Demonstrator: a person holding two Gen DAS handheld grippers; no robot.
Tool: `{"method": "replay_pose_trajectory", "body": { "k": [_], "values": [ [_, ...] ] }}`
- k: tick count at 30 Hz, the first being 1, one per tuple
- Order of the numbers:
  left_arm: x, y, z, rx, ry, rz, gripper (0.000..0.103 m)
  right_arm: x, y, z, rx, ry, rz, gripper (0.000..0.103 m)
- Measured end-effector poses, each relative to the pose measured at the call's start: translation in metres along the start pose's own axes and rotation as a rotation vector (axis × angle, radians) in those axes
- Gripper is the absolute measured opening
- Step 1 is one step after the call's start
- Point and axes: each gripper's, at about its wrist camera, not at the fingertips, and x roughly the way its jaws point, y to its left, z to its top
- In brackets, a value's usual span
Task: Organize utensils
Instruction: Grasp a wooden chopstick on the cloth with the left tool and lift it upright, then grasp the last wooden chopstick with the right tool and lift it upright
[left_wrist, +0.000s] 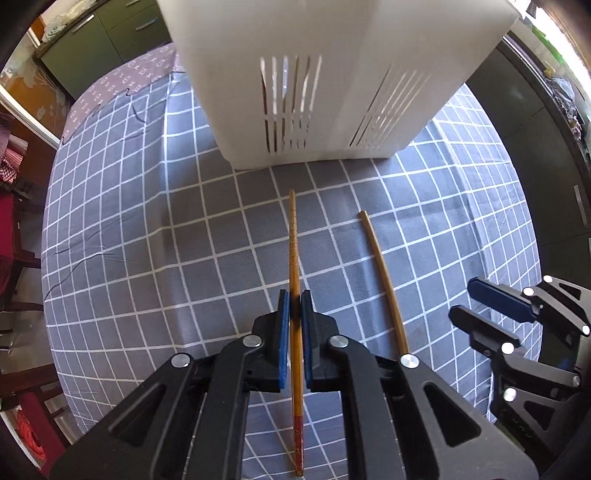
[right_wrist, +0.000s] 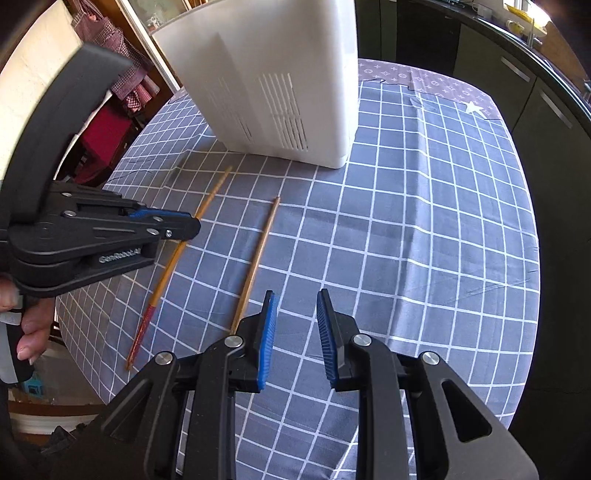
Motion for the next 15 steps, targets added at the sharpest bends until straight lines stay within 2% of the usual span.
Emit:
{"method": "replay_pose_trajectory", "body": {
  "k": [8,15],
  "values": [
    [-0.049,0.024,-0.016,0.001,-0.117,-0.024,0.006,0.022,0.027,0.022,-0.022,0.075,0.006,0.023],
    [-0.078,0.034,-0.030,0.021,-0.183,-0.057,0.006,0.044,0.043,0.042,-0.033,0.149,-0.059,0.023]
  ]
}}
